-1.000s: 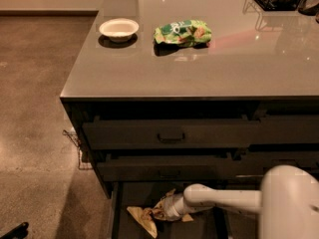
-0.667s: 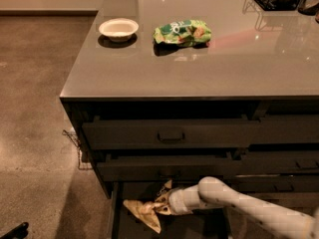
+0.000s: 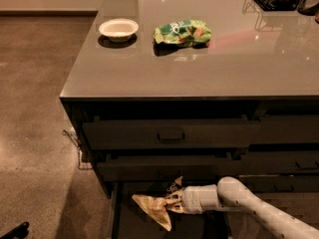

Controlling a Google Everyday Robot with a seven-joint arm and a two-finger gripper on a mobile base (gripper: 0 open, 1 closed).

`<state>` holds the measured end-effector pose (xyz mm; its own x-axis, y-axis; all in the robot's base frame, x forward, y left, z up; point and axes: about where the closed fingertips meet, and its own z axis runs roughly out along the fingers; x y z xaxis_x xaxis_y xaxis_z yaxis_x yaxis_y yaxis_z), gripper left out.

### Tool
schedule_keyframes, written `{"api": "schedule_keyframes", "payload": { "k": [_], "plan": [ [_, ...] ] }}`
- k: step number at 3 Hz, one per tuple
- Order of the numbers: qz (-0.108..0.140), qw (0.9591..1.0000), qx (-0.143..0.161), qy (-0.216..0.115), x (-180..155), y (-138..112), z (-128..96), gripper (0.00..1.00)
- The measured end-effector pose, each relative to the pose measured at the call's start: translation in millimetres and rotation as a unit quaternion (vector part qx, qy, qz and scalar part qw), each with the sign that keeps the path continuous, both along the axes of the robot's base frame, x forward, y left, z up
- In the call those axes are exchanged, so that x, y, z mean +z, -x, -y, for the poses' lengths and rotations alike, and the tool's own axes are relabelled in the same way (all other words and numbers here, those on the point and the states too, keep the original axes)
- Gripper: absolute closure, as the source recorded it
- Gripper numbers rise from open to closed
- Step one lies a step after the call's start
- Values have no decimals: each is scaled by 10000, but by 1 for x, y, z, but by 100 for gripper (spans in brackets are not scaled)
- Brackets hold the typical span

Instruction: Pick brown chip bag from bottom drawer and place on counter

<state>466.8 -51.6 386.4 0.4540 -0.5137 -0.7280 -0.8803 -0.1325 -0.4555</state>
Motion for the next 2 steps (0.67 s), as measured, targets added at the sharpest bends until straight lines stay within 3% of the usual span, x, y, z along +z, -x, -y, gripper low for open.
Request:
{"api": "schedule_keyframes", "payload": {
  "k": [1,2],
  "plan": [
    [227,9996,45,-186,24,0,2,100],
    [799,9961,139,-354,86,3,22,100]
  ]
}}
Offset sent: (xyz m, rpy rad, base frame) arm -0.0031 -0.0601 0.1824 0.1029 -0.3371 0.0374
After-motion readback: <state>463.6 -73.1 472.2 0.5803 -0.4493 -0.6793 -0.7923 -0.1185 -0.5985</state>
